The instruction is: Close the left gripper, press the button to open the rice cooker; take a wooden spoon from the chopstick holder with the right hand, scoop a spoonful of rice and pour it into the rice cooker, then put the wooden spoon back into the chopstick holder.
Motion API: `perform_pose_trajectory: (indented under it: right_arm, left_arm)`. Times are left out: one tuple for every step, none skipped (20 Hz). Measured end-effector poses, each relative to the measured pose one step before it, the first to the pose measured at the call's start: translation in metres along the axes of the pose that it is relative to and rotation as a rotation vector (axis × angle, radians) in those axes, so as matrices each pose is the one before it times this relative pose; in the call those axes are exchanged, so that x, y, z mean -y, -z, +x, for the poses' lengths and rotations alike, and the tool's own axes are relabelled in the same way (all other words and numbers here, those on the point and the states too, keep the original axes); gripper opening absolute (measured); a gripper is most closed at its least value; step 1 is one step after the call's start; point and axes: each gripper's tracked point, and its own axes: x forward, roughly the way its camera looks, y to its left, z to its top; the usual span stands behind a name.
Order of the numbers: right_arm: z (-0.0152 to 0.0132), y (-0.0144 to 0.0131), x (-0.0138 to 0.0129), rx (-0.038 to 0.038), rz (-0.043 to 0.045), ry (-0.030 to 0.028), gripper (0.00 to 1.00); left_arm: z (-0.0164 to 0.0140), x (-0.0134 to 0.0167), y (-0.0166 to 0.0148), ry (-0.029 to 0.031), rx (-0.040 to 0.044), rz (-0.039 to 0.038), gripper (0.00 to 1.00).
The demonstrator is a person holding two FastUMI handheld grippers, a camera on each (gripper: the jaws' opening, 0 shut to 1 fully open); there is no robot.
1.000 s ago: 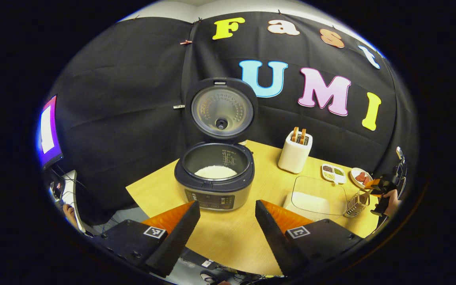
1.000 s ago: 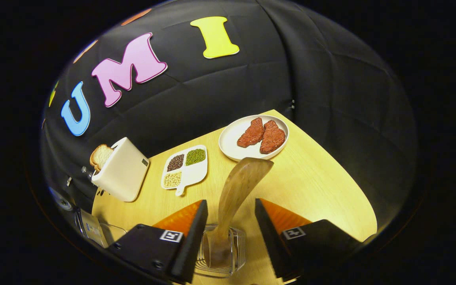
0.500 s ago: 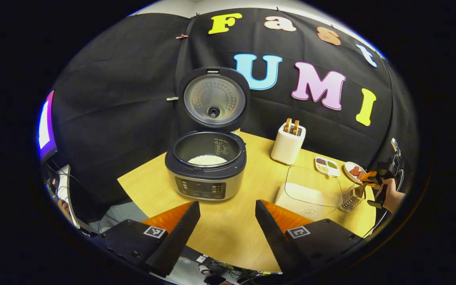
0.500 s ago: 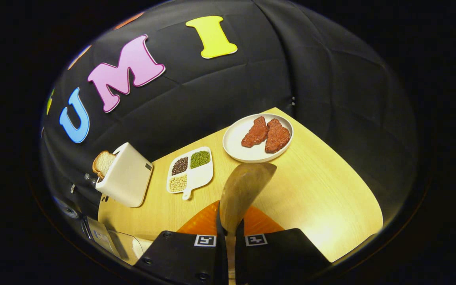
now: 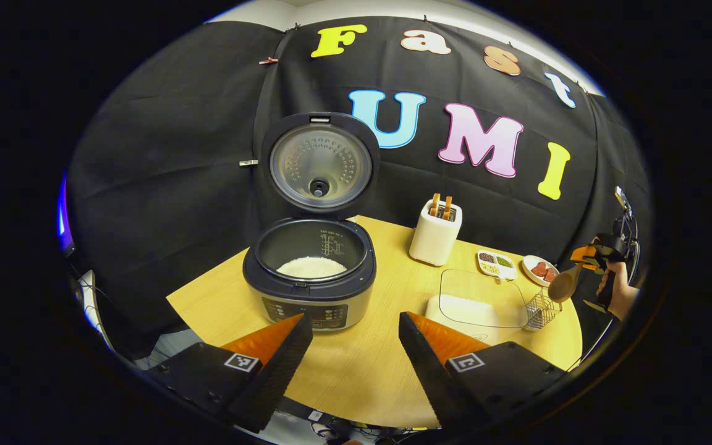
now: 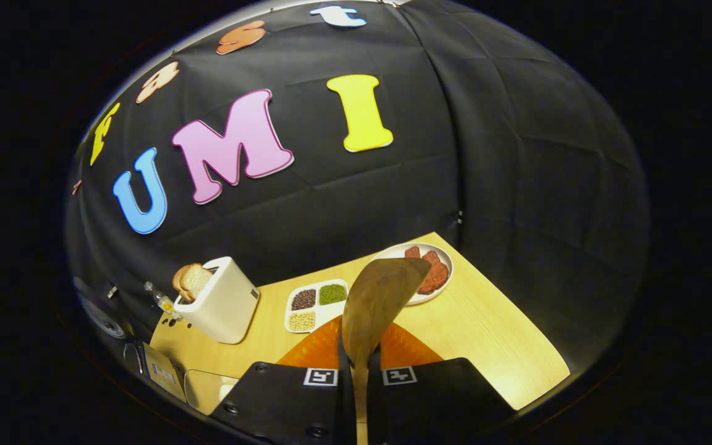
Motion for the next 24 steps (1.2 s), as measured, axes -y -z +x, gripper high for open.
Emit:
perform_pose_trajectory:
  right_arm:
    - [-0.00864, -0.00477, -0.01367, 0.01037, 0.00788, -0.02133, 0.11]
    - [-0.00572, -0.00263, -0.01542, 0.00589, 0.00868, -0.02540, 0.11]
    - [-0.00591, -0.00180, -0.01513, 0.00437, 0.00621, -0.02434, 0.11]
    - [-0.00447, -0.00146, -0.01564, 0.00223, 0.00178, -0.02434, 0.11]
    - [-0.00377, 0.00158, -0.01296, -0.00530, -0.00243, -0.01616, 0.11]
    - [-0.00269, 0.00600, -0.01320, -0.01969, 0.00285, -0.00940, 0.11]
    - [-0.00316, 0.00318, -0.01433, -0.00705, 0.00471, -0.01647, 0.11]
    - [0.00006, 0.00122, -0.01337, 0.00222, -0.00428, -0.01736, 0.11]
    - [-0.00099, 0.00367, -0.01005, 0.00066, -0.01711, -0.01419, 0.11]
    - [-0.00016, 0.00543, -0.01028, -0.00313, -0.02678, -0.01530, 0.11]
    - [-0.00133, 0.00550, -0.01031, -0.00205, -0.02791, -0.01641, 0.11]
    - [0.00038, 0.00644, -0.00908, -0.00638, -0.02645, -0.01139, 0.11]
    - [0.00098, 0.01127, -0.00522, -0.01495, -0.01784, -0.00341, 0.11]
    - [0.00247, 0.01181, -0.00421, -0.01891, -0.00260, -0.00223, 0.11]
    - [0.00134, 0.01002, -0.00583, -0.01438, 0.00493, -0.00430, 0.11]
    - [0.00383, 0.00987, -0.00407, -0.01212, 0.00437, -0.00129, 0.11]
    - [0.00419, 0.01048, -0.00108, -0.01301, -0.00310, 0.00214, 0.11]
    - [0.00261, 0.01078, -0.00145, -0.00804, -0.01340, 0.00257, 0.11]
    - [0.00453, 0.01306, -0.00013, -0.00742, -0.01840, 0.00277, 0.11]
    - [0.00559, 0.01023, -0.00021, 0.00050, -0.01674, 0.00379, 0.11]
    - [0.00638, 0.00895, -0.00021, 0.00153, -0.01723, 0.00396, 0.11]
    - [0.00574, 0.00898, 0.00164, -0.00404, -0.01251, 0.01044, 0.11]
    - [0.00551, 0.00976, 0.00176, -0.00461, -0.00983, 0.01182, 0.12]
    - [0.00479, 0.00604, 0.00099, 0.00197, -0.00722, 0.01089, 0.12]
  left_arm:
    - [0.00257, -0.00198, -0.00126, 0.01314, 0.00558, 0.00278, 0.95]
    - [0.00116, -0.00284, -0.00116, 0.01236, 0.00306, 0.00122, 0.95]
    - [0.00161, -0.00308, 0.00005, 0.01192, 0.00065, -0.00190, 0.95]
    - [0.00140, -0.00276, 0.00015, 0.01196, -0.00079, -0.00395, 0.95]
    - [0.00234, -0.00271, 0.00173, 0.01047, -0.00188, -0.00475, 0.95]
    - [0.00184, -0.00277, 0.00134, 0.01019, -0.00415, -0.00439, 0.95]
    - [0.00181, -0.00368, 0.00239, 0.00739, -0.00419, -0.00315, 0.95]
    - [0.00113, -0.00507, -0.00058, 0.00174, 0.00228, -0.00099, 0.95]
    - [0.00083, -0.00312, -0.00151, 0.00771, 0.00643, -0.00062, 0.95]
    - [0.00109, -0.00240, -0.00153, 0.00983, 0.00289, -0.00029, 0.95]
    - [0.00104, -0.00252, 0.00086, 0.00648, -0.00021, 0.00179, 0.95]
    - [0.00167, -0.00303, -0.00176, 0.00403, 0.00171, 0.00389, 0.95]
    - [0.00179, -0.00319, -0.00115, 0.00299, 0.00234, 0.00505, 0.95]
    - [0.00210, -0.00280, -0.00065, 0.00055, -0.00048, 0.00554, 0.95]
    - [0.00178, -0.00250, 0.00150, 0.00050, -0.00193, 0.00649, 0.95]
    - [0.00118, -0.00221, 0.00052, 0.00073, -0.00165, 0.00509, 0.95]
    - [0.00149, -0.00185, 0.00021, 0.00180, -0.00275, 0.00169, 0.95]
    - [0.00095, -0.00031, 0.00318, 0.00495, -0.00491, -0.00241, 0.95]
    - [0.00173, -0.00200, 0.00281, 0.00305, -0.00716, -0.00412, 0.95]
    - [0.00145, -0.00220, 0.00313, -0.00061, -0.01098, -0.00860, 0.95]
    - [0.00021, -0.00278, 0.00197, -0.00438, -0.00132, -0.01120, 0.92]
    - [0.00136, -0.00342, -0.00131, -0.00939, 0.00639, -0.00765, 0.95]
    - [0.00110, -0.00228, -0.00070, -0.00652, 0.00502, -0.01225, 0.95]
    - [0.00094, -0.00126, -0.00154, -0.00140, 0.00538, -0.01500, 0.92]
